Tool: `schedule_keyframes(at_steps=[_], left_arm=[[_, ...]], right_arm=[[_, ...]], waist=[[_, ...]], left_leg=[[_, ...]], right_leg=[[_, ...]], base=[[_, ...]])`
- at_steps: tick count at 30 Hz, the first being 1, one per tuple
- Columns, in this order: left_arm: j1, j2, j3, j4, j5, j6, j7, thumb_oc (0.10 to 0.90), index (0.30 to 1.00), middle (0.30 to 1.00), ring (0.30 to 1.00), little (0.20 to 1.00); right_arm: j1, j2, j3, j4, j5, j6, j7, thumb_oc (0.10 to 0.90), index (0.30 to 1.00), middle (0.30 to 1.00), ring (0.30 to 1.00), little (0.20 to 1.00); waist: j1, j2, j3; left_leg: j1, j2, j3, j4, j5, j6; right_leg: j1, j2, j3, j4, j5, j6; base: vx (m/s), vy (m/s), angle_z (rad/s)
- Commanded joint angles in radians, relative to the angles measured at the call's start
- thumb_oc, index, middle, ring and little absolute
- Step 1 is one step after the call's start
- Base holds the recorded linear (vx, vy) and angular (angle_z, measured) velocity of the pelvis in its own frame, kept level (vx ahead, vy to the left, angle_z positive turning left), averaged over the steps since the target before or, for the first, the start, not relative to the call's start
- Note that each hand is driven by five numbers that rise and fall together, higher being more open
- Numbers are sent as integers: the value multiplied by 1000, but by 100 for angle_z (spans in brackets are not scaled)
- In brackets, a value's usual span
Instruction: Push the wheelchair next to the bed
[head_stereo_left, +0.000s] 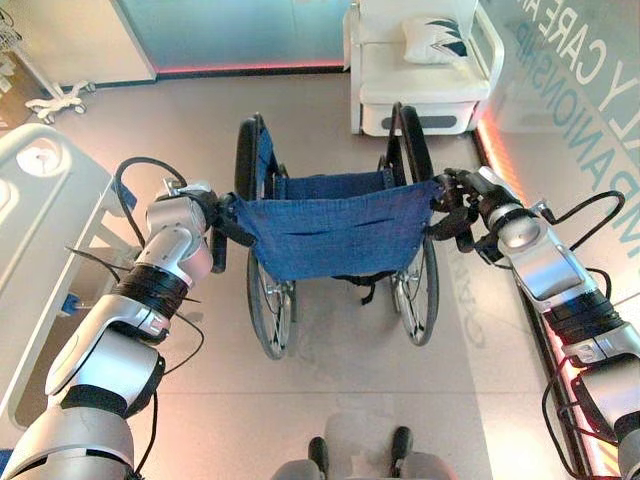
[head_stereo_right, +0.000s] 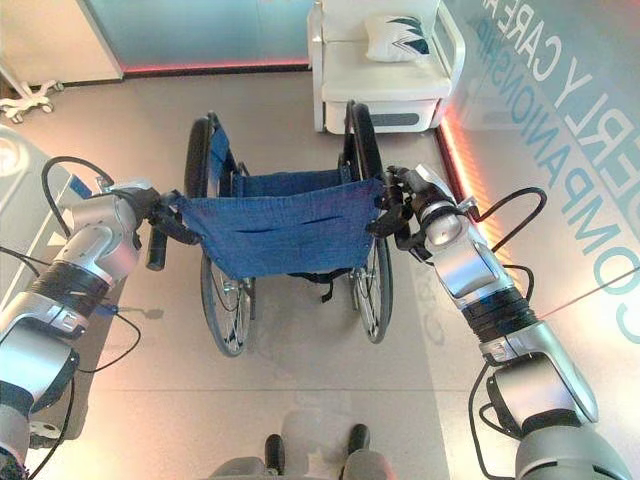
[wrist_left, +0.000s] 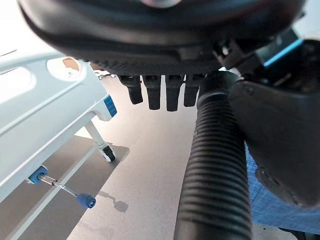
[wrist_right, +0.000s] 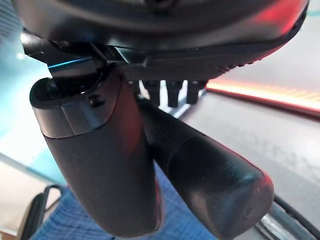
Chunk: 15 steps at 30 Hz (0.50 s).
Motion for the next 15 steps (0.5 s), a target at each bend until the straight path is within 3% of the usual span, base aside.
schedule_keyframes(at_steps=[1,4,7,15], left_arm=[[74,89,-66,254,82,29,-51,800,900,900,900,900],[50,92,-85,274,68,9,-52,800,900,900,900,900],[32,92,-98,296,55,-8,-54,800,900,900,900,900],[5,84,-124,321,26,-20,-90,800,900,900,900,900]], right_arm=[[-103,-126,54,335,-178,235,138,800,900,900,900,900],[-133,-126,84,402,-207,270,227,800,900,900,900,900],[-149,-119,105,504,-269,258,336,800,900,900,900,900],[-164,-101,132,614,-273,225,421,800,900,900,900,900]], waist=[[39,-51,9],[43,-55,5],[50,-57,1],[59,-58,0]], left_leg=[[-77,-48,28,86,-33,17],[-77,-47,28,85,-33,15],[-72,-46,23,76,-31,15],[-72,-47,12,63,-25,15]], right_leg=[[-26,4,-1,125,-69,-9],[-27,2,-3,126,-69,-9],[-23,1,-7,122,-67,-7],[-24,-1,-7,116,-64,-7]], base=[[-10,-15,-4],[0,0,0],[0,0,0],[0,0,0]])
